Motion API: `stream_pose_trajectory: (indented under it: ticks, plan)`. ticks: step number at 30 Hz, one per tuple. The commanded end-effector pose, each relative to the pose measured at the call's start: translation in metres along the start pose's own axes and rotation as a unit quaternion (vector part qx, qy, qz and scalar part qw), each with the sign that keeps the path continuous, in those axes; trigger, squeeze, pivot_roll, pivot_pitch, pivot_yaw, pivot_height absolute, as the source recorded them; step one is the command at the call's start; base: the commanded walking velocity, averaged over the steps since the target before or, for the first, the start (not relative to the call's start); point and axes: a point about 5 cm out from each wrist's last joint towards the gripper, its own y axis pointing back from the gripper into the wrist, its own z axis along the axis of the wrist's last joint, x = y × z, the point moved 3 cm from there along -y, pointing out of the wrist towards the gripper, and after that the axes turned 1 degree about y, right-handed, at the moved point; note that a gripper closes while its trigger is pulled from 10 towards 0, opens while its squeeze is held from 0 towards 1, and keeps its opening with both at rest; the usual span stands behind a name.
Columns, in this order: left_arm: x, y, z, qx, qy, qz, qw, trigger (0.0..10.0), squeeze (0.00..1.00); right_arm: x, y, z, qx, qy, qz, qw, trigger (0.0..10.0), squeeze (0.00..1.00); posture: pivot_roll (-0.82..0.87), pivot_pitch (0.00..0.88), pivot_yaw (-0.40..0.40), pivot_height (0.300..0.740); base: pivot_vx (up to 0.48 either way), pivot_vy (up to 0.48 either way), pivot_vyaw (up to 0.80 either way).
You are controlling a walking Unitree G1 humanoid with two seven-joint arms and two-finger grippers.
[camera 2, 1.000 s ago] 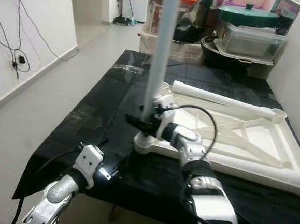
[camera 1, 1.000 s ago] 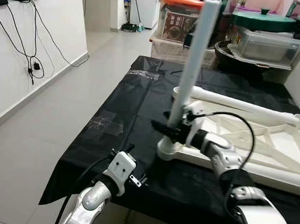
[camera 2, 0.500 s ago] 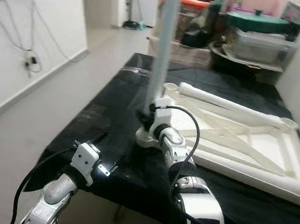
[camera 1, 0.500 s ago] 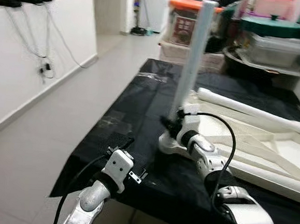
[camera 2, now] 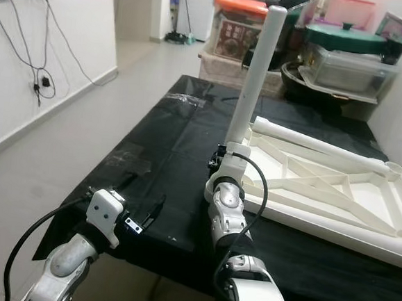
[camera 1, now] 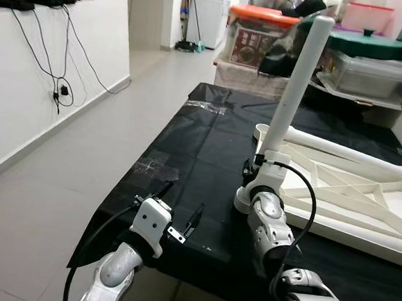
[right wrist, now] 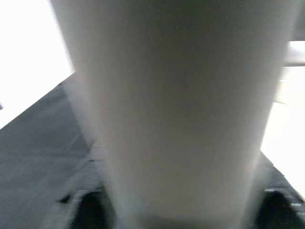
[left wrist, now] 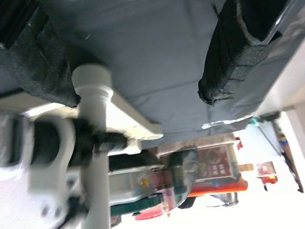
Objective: Building children table
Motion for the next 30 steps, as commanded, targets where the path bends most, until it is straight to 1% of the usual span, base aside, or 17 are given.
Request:
stream_pose_trajectory:
  ticks: [1,2,7,10,11,12,13,15,16,17,21,22,25,26,28,29,30]
  plan:
    - [-0.005,-0.001,0.003,0.001,0.02,-0.005,1.0,10.0,0.0,0.006,0.0,0.004,-0.015,0.016,0.028,0.999,10.0,1.0,0.12,0.0,-0.075,0.74,0.0,0.0,0.0]
    - [-0.006,-0.001,0.004,0.0,0.025,-0.004,1.0,10.0,0.0,0.008,0.0,0.006,-0.019,0.022,0.039,0.999,10.0,0.0,0.12,0.0,-0.075,0.74,0.0,0.0,0.0]
    - [-0.01,0.001,-0.002,0.011,0.019,-0.008,1.0,10.0,0.0,0.016,-0.004,0.01,-0.009,0.016,0.122,0.992,10.0,0.0,0.12,0.0,-0.076,0.74,0.0,0.0,0.0]
    - [-0.012,0.002,-0.004,0.018,0.019,-0.009,1.0,10.0,0.0,0.024,-0.002,0.012,0.029,0.031,0.265,0.963,10.0,0.0,0.12,0.0,-0.077,0.74,0.0,0.0,0.0]
    - [-0.012,0.002,-0.004,0.018,0.019,-0.009,1.0,10.0,0.0,0.024,-0.002,0.012,0.029,0.031,0.265,0.963,10.0,0.0,0.12,0.0,-0.077,0.74,0.0,0.0,0.0]
    - [-0.012,0.002,-0.004,0.019,0.02,-0.008,1.0,10.0,0.0,0.025,0.001,0.011,0.049,0.034,0.318,0.946,10.0,0.0,0.12,0.0,-0.075,0.74,0.0,0.0,0.0]
    - [-0.012,0.002,-0.004,0.019,0.02,-0.008,1.0,10.0,0.0,0.025,0.001,0.011,0.049,0.034,0.318,0.946,10.0,0.0,0.12,0.0,-0.075,0.74,0.0,0.0,0.0]
    - [-0.012,0.003,-0.003,0.024,0.022,-0.008,0.999,10.0,0.0,0.026,0.006,0.01,0.068,0.034,0.368,0.927,10.0,0.0,0.12,0.0,-0.076,0.74,0.0,0.0,0.0]
    - [-0.012,0.003,-0.003,0.024,0.022,-0.008,0.999,10.0,0.0,0.026,0.006,0.01,0.068,0.034,0.368,0.927,10.0,0.0,0.12,0.0,-0.076,0.74,0.0,0.0,0.0]
    - [-0.012,0.003,-0.002,0.027,0.023,-0.008,0.999,10.0,0.0,0.028,0.009,0.01,0.076,0.046,0.399,0.913,10.0,0.0,0.12,0.0,-0.077,0.74,0.0,0.0,0.0]
    - [-0.012,0.004,-0.002,0.03,0.023,-0.007,0.999,10.0,0.0,0.031,0.008,0.01,0.074,0.062,0.402,0.911,9.8,0.0,0.13,0.0,-0.084,0.74,0.0,0.0,0.0]
    - [-0.012,0.004,-0.002,0.031,0.022,-0.007,0.999,10.0,0.0,0.031,0.005,0.012,0.065,0.063,0.383,0.919,9.8,0.0,0.13,0.0,-0.084,0.74,0.0,0.0,0.0]
    - [-0.012,0.004,-0.002,0.031,0.023,-0.007,0.999,10.0,0.0,0.031,0.003,0.013,0.058,0.061,0.365,0.927,9.8,0.0,0.13,0.0,-0.084,0.74,0.0,0.0,0.0]
    - [-0.013,0.004,-0.002,0.032,0.022,-0.008,0.999,10.0,0.0,0.036,0.006,0.011,0.054,0.031,0.377,0.924,0.0,0.0,0.13,0.0,-0.08,0.74,0.0,0.0,0.0]
    - [-0.013,0.004,-0.002,0.032,0.021,-0.009,0.999,10.0,0.0,0.039,0.009,0.01,0.049,0.002,0.38,0.924,0.0,0.0,0.13,0.0,-0.08,0.74,0.0,0.0,0.0]
    - [-0.013,0.005,-0.002,0.033,0.021,-0.009,0.999,10.0,0.0,0.036,0.005,0.008,0.046,-0.014,0.338,0.94,0.0,0.0,0.13,0.0,-0.078,0.74,0.0,0.0,0.0]
    - [-0.013,0.005,-0.002,0.033,0.021,-0.009,0.999,10.0,0.0,0.036,0.005,0.008,0.046,-0.014,0.338,0.94,0.0,0.0,0.13,0.0,-0.078,0.74,0.0,0.0,0.0]
